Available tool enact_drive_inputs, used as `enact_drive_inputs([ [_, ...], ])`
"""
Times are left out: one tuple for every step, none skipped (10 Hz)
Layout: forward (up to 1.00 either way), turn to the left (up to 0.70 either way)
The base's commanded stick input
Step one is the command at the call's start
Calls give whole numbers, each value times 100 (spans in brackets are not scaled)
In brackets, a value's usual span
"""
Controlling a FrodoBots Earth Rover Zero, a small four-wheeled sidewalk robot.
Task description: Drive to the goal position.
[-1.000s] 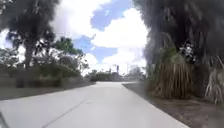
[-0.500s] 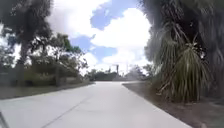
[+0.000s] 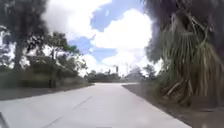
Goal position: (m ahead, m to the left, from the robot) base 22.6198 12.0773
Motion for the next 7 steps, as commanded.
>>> enact_drive_inputs([
  [85, 4],
  [85, 34],
  [85, 34],
  [85, 10],
  [85, 0],
  [85, 0],
  [85, 0],
])
